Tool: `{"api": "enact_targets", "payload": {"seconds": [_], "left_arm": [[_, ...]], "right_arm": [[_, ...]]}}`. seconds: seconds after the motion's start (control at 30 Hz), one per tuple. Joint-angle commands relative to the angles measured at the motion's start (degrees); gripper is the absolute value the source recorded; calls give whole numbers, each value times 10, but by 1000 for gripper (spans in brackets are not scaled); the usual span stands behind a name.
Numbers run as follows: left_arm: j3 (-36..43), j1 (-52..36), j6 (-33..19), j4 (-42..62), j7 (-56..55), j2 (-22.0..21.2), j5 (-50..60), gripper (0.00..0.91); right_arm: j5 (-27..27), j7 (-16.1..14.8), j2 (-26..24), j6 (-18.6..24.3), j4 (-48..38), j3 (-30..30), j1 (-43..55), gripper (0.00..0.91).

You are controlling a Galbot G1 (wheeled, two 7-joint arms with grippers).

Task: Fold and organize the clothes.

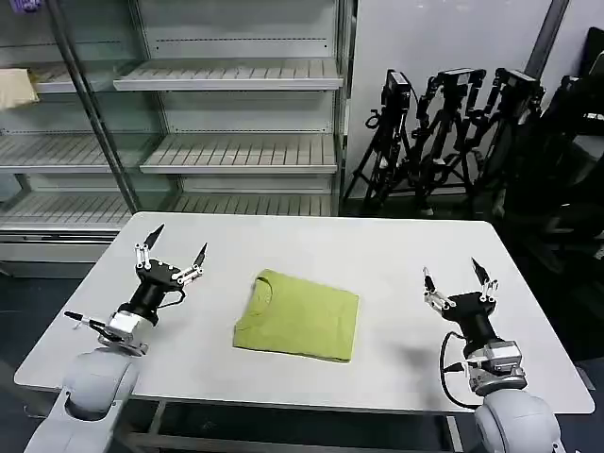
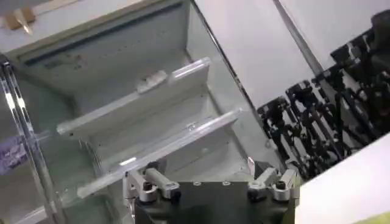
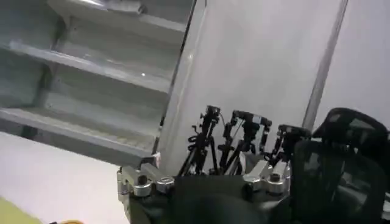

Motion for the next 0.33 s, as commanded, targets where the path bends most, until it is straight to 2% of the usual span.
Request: {"api": "enact_targets", "payload": {"seconds": [0.03,0.13,0.33], "left_arm": [[9,-3,31,-18,3,-2,-38,907],[16,-2,31,-21,2,-7,-38,907],[17,6,26,-19,2,-6,-39,907]], "right_arm": [[-30,8,0,33,4,1,-21,907],[-59,12,0,52,12,-8,-28,907],[-83,21,4,75,-12,-21,-22,907]]}}
